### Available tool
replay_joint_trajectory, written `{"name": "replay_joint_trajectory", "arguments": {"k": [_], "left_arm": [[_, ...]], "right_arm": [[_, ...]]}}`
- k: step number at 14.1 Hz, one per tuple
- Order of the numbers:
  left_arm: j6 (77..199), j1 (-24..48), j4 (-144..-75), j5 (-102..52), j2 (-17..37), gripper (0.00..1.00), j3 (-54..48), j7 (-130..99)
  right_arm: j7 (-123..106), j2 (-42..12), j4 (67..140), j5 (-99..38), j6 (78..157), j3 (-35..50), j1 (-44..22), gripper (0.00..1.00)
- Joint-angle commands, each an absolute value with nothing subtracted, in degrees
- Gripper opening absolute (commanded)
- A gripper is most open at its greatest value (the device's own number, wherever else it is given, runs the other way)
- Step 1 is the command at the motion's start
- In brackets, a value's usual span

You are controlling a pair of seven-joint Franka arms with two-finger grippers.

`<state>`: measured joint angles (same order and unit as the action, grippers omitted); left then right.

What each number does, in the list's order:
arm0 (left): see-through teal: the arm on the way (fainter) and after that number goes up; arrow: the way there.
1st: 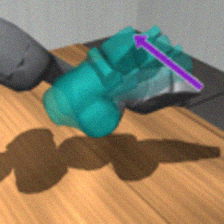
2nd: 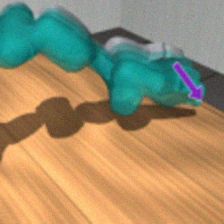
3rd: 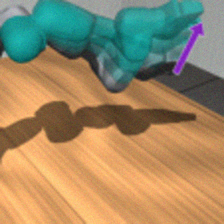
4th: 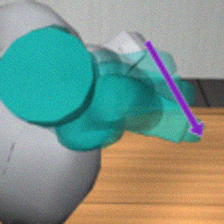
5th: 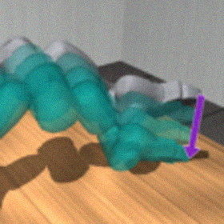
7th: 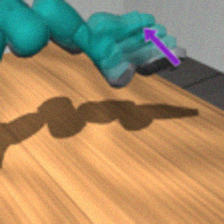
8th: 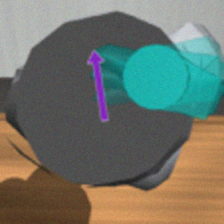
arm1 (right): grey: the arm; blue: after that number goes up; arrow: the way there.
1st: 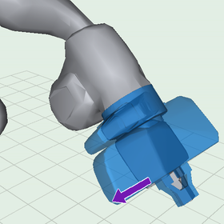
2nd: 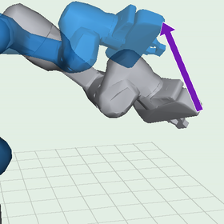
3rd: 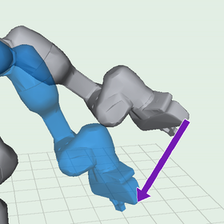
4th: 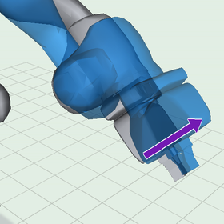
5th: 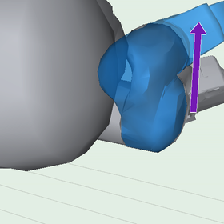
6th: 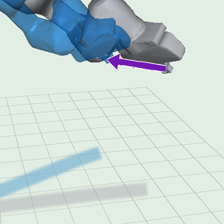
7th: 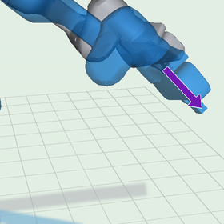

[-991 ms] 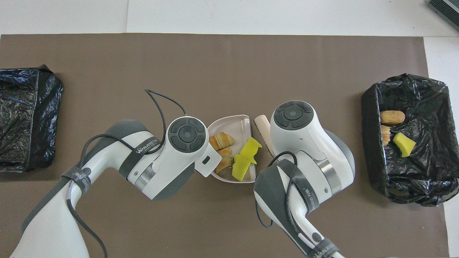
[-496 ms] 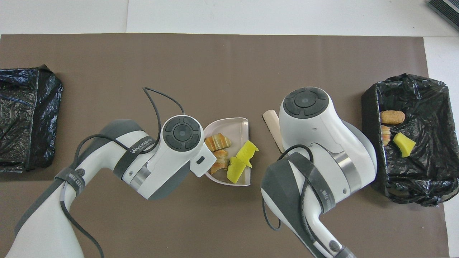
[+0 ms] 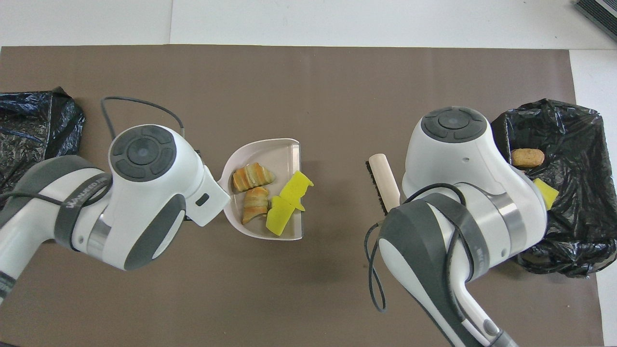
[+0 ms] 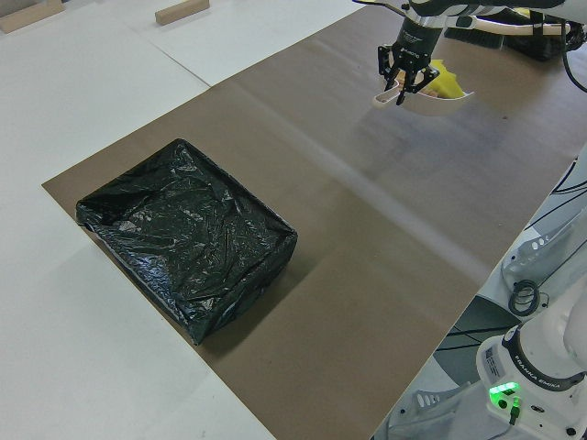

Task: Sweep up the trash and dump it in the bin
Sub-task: 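Carry the dustpan to the black bin with the left gripper and tip it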

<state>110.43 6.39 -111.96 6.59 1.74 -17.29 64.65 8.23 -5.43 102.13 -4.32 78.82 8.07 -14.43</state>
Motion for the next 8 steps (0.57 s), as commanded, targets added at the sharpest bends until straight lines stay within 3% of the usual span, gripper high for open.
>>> {"name": "replay_joint_trajectory", "arguments": {"k": [1,8], "left_arm": [[107.32,6.85,-112.51,2.38,-3.42,0.0,-6.9,75.01],[108.54,6.68,-104.96,-4.47,-1.24,0.0,18.78,98.49]], "right_arm": [[13.25,-4.05,103.53,-8.07,79.1,8.61,-14.06,0.0],[29.76,-2.02,107.75,-18.37,88.13,9.05,-22.91,0.0]]}}
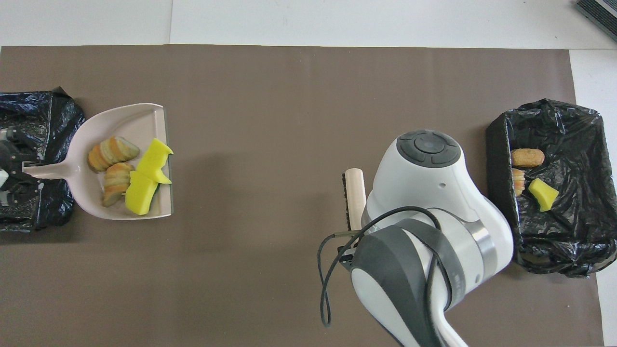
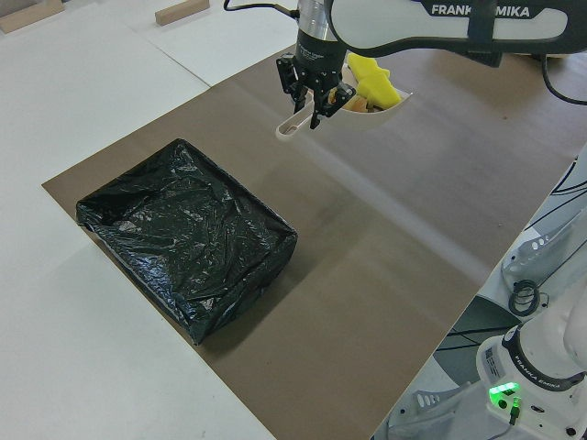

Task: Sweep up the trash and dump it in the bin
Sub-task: 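Carry the dustpan to the black bin with the left gripper and tip it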

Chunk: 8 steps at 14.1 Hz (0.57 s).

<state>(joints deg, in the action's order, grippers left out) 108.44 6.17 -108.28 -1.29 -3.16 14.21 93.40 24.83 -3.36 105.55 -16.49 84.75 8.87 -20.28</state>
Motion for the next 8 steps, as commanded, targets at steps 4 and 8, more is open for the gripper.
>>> {"name": "replay_joint_trajectory", "arguments": {"k": [4,8], "left_arm": [[106.79,6.07,-96.43,-5.27,5.26,0.0,29.42,106.86],[109.5,1.95,-88.7,-3.0,12.11,0.0,32.69,110.72]], "right_arm": [[33.22,-5.44,108.11,-18.28,93.16,9.05,-28.12,0.0],[35.92,-10.27,107.67,-18.37,97.72,9.05,-33.2,0.0]]}}
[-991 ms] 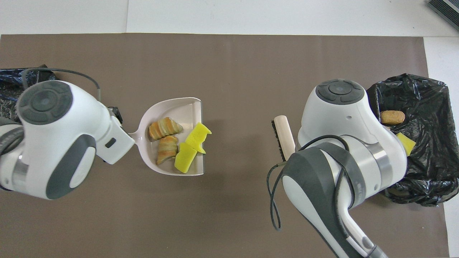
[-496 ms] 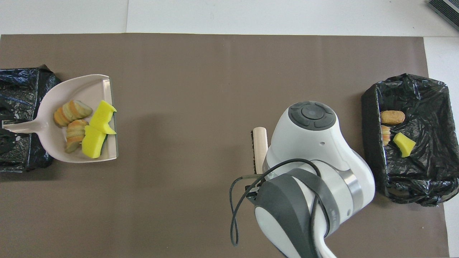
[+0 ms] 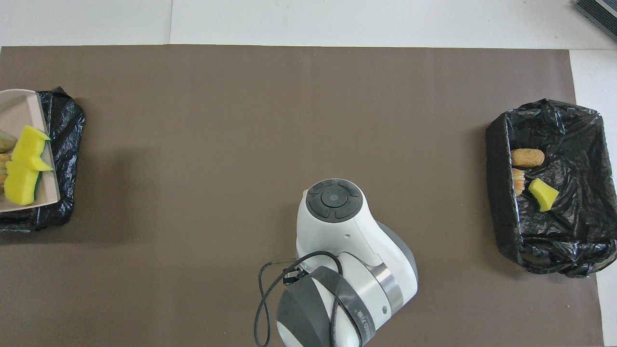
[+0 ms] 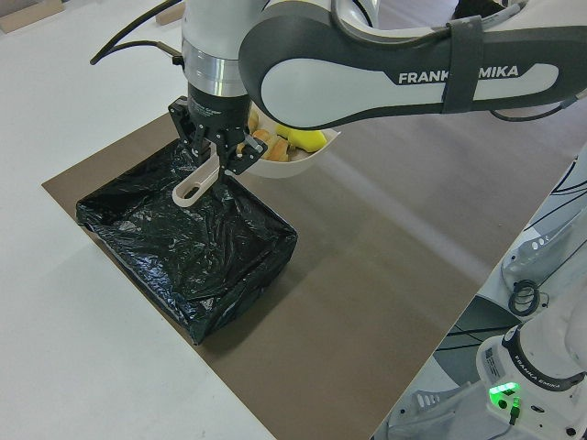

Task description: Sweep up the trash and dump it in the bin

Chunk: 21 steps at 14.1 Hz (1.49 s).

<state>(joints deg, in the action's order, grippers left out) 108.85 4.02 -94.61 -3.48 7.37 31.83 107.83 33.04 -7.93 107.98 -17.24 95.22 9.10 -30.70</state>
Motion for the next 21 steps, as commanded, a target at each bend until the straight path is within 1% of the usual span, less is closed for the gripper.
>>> {"name": "replay_joint_trajectory", "arguments": {"k": [1,3,5,8,10,14,17,18,19,21], "left_arm": [[111.16,0.28,-87.99,-1.34,13.26,0.0,32.7,112.83],[115.38,-1.31,-87.98,0.52,14.58,0.0,32.87,115.57],[120.83,-0.53,-88.42,6.03,15.64,0.0,33.4,114.27],[123.48,-0.18,-89.64,15.52,17.14,0.0,33.4,110.3],[123.66,1.31,-90.53,20.46,17.22,0.0,33.4,109.87],[122.35,4.04,-90.62,33.99,17.05,0.0,33.4,99.76],[120.95,4.13,-90.53,38.3,16.88,0.0,33.4,99.76],[119.63,4.13,-90.09,38.93,16.88,0.0,33.4,99.76],[118.84,4.13,-89.83,39.54,16.61,0.0,33.4,99.76],[118.65,4.13,-88.86,43.05,15.47,0.0,33.4,100.1]], "right_arm": [[38.73,-11.33,107.75,-18.37,99.65,9.05,-34.79,0.0],[41.12,-12.65,108.1,-18.54,102.73,9.05,-37.08,0.0],[41.31,-12.83,109.24,-18.72,104.75,9.05,-38.31,0.0],[38.25,-12.4,112.05,-18.37,105.91,9.05,-38.58,0.0],[37.79,-11.87,113.46,-18.28,106.34,9.05,-38.58,0.0],[37.97,-11.78,114.7,-18.63,109.16,9.05,-38.5,0.0],[38.5,-11.78,114.7,-18.72,109.07,9.05,-38.32,0.0],[38.5,-11.95,114.44,-18.63,109.07,8.97,-38.23,0.39],[38.15,-12.21,114.0,-18.55,109.07,8.96,-38.06,0.99],[37.97,-13.27,112.24,-17.58,109.07,8.7,-37.36,1.0]]}}
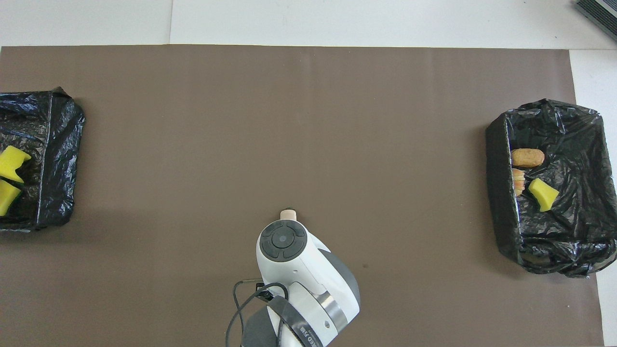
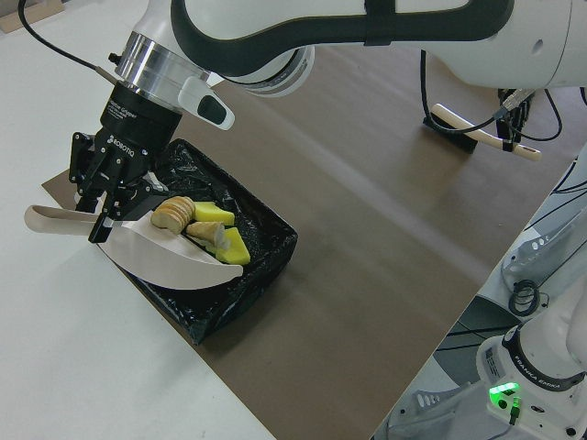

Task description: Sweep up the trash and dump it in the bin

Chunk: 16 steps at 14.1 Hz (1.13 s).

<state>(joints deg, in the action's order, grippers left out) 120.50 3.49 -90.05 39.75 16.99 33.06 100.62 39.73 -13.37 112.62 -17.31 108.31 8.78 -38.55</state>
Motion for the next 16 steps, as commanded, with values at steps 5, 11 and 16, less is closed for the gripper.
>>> {"name": "replay_joint_trajectory", "arguments": {"k": [5,11,16], "left_arm": [[116.46,4.13,-88.68,43.42,10.74,0.0,33.31,100.46],[104.96,4.48,-90.26,34.57,8.44,0.0,24.01,99.85],[97.13,4.66,-97.37,26.81,4.84,0.0,9.88,75.31]], "right_arm": [[37.71,-14.24,110.22,-9.34,115.48,8.53,-29.64,1.0],[20.5,-13.8,106.96,-3.18,116.19,8.44,-13.03,1.0],[19.34,-12.49,106.18,6.14,117.16,8.61,-5.46,1.0]]}}
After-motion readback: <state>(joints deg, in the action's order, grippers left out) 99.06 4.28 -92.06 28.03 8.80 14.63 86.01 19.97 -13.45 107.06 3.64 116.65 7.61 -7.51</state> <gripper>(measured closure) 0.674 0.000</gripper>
